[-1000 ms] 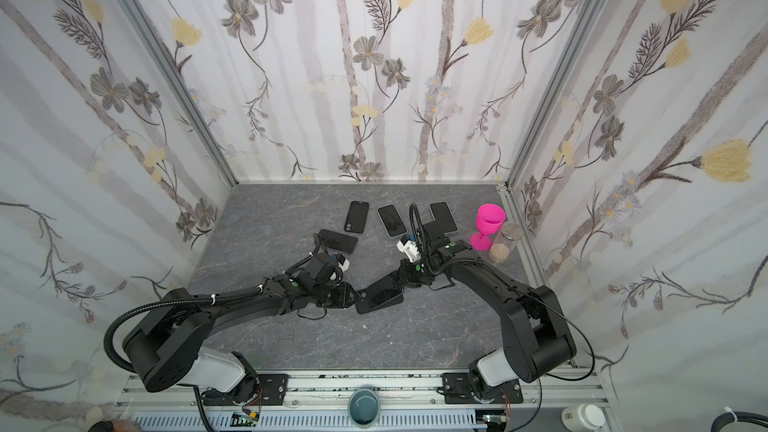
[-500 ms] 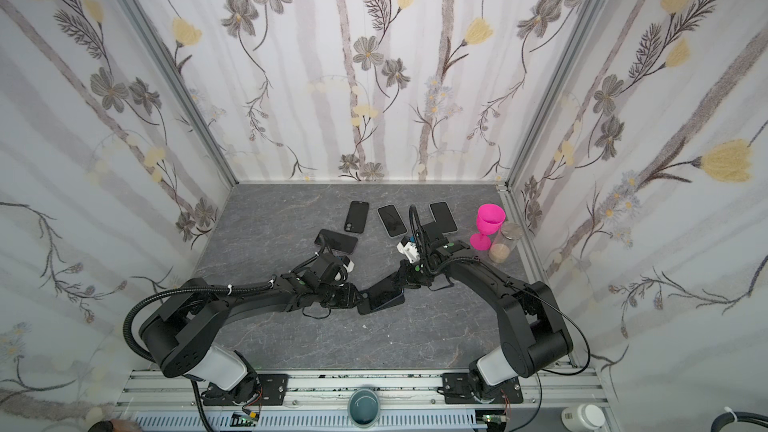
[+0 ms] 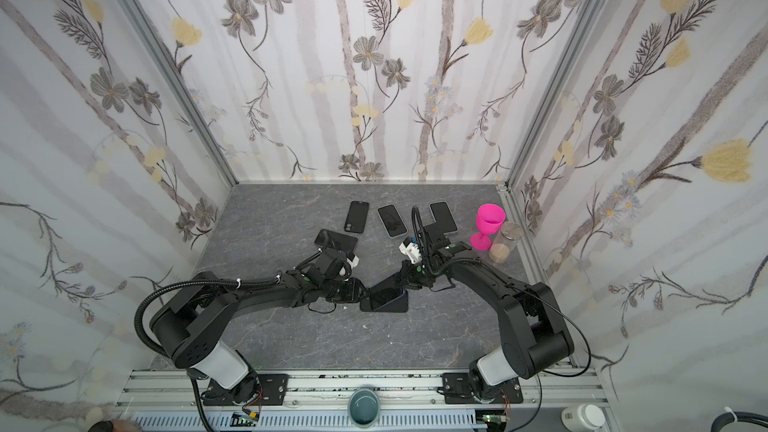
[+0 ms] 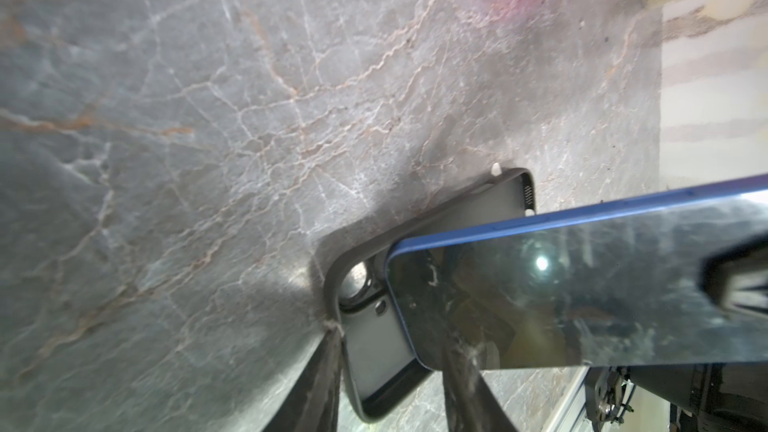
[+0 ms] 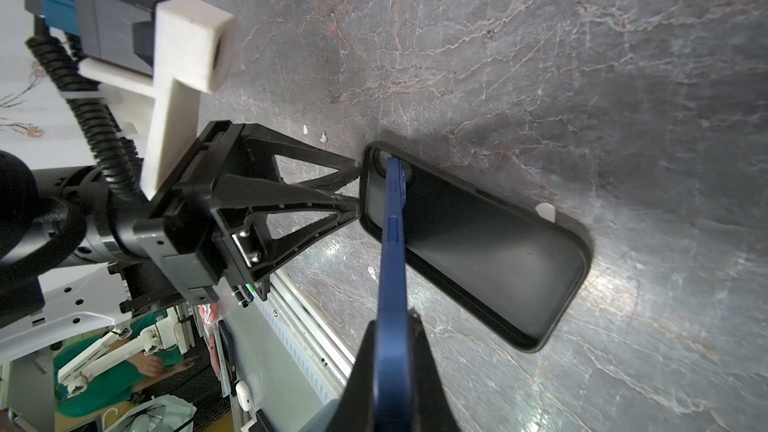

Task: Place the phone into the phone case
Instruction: 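Insert the phone's edge into the case with the right gripper while the left holds it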

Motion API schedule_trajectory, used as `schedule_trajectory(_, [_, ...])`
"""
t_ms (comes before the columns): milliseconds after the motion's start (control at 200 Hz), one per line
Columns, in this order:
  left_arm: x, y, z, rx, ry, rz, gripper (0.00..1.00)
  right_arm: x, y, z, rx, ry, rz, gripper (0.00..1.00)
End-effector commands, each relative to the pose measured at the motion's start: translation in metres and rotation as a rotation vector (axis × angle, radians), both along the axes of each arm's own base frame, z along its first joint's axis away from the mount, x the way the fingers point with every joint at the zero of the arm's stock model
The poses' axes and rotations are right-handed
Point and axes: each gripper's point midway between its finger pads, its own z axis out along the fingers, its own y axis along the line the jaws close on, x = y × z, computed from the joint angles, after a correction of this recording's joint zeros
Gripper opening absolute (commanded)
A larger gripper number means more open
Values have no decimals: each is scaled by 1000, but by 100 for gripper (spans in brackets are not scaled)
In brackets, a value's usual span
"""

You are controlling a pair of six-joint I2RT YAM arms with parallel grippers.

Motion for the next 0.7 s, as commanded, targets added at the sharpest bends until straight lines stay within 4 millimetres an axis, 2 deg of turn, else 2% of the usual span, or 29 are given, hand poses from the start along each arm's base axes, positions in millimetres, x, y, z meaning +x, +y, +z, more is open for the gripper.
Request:
schedule_trajectory(0, [-2,0,2,-14,0,8,39,-2,7,8,56,-3,14,0])
schedule_trajectory(235, [-5,2,-2,-25,19,25,40,-1,8,5,91,14,-10,0])
schedule_trajectory(699, [-14,-12,-3,-87,52,-7,40,-9,5,-14,169,76,-45,0])
